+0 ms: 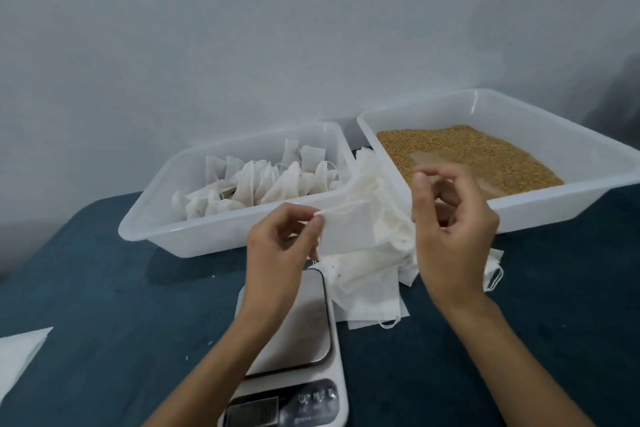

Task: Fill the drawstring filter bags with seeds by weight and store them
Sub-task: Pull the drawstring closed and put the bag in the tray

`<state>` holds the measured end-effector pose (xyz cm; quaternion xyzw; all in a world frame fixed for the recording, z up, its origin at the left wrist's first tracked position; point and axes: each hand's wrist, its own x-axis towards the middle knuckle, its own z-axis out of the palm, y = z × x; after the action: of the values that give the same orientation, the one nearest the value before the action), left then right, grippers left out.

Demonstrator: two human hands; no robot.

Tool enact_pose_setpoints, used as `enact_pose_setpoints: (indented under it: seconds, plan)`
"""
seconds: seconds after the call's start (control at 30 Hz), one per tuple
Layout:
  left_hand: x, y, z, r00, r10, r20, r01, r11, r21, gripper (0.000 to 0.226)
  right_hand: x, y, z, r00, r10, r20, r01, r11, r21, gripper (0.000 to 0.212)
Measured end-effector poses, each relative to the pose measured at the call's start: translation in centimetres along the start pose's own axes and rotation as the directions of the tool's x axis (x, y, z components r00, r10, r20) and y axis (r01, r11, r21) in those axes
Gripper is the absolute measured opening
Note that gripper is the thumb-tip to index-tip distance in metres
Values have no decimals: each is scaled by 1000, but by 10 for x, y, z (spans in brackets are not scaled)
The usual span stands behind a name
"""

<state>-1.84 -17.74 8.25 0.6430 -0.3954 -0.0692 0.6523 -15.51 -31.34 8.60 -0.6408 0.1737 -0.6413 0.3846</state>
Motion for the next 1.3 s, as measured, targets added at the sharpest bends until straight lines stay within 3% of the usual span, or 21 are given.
enact_pose_setpoints:
  seconds: [0.1,0.2,0.27,0.53,0.73,0.9,1.03,1.17,1.3]
  plan:
    - [-8,-5,-5,999,38,-25,-39,999,-4,16,-20,-3,12,950,120,288,-141,988,54,23]
    - [-15,-8,-10,982,188,1,-187,977,103,11,-34,-5,24,780,266,567,-358,932,54,34]
    - [-18,-9,-13,958,287,13,-285,941,180,11,-37,-6,33,710,321,627,-456,888,62,32]
    - [-19,-17,-20,968,253,9,-250,950,186,14,-24,-1,69,723,376,579,-513,854,85,8]
    - [-11,-18,-30,983,61,-175,-55,998,41,14,-25,3,60,658,463,594,-640,760,116,15]
    - [-18,-15,-24,1000,14,-14,-16,992,-124,10,-34,-2,58,690,411,596,-591,795,135,25]
    - [-19,-15,-22,999,-49,-7,46,967,-251,14,-35,-4,58,686,378,622,-592,787,174,21]
    - [-17,-18,-24,998,-67,-2,65,972,-224,10,-36,-5,59,677,368,637,-594,785,178,24]
    - [-16,-21,-24,997,-72,-36,65,983,-172,7,-36,0,59,740,342,578,-499,857,132,18]
